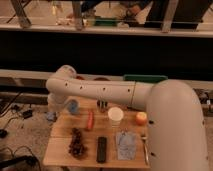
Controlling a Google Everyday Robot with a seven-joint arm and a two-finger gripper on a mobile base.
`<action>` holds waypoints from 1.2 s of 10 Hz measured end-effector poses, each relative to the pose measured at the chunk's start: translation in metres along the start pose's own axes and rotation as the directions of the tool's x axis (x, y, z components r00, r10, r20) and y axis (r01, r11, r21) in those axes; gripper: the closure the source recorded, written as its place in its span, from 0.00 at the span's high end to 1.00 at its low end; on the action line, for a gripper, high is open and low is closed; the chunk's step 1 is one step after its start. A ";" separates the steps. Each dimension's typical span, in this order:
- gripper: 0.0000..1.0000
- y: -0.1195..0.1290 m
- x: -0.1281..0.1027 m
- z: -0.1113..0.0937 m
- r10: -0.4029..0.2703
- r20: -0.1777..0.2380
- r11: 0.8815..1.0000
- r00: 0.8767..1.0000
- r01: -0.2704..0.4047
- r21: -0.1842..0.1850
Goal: Place sponge in plastic cup
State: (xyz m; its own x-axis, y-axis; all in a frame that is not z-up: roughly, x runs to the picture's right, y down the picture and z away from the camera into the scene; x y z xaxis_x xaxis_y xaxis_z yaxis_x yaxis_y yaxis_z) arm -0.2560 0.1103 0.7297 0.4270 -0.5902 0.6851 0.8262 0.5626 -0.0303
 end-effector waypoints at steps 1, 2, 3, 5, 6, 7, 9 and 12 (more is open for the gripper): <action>0.00 0.000 0.000 0.000 0.000 0.000 1.000 1.000 0.000 0.000; 0.00 0.000 0.000 0.000 0.000 0.000 1.000 1.000 0.000 0.000; 0.00 -0.001 0.001 -0.001 0.000 -0.008 1.000 1.000 0.000 0.007; 0.00 -0.002 0.020 -0.007 0.022 -0.045 0.999 0.999 -0.020 0.036; 0.00 -0.001 0.030 -0.011 0.033 -0.060 0.998 0.998 -0.030 0.050; 0.00 0.000 0.038 -0.015 0.044 -0.079 0.997 0.996 -0.039 0.065; 0.00 0.006 0.041 -0.018 0.062 -0.092 0.996 0.994 -0.055 0.076; 0.00 0.014 0.049 -0.009 0.087 -0.094 0.994 0.992 -0.080 0.081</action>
State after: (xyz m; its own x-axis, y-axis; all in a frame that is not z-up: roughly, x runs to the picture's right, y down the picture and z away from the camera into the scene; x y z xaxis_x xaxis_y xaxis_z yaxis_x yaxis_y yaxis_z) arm -0.2204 0.0839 0.7566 0.5301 -0.5906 0.6084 0.7570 0.6530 -0.0257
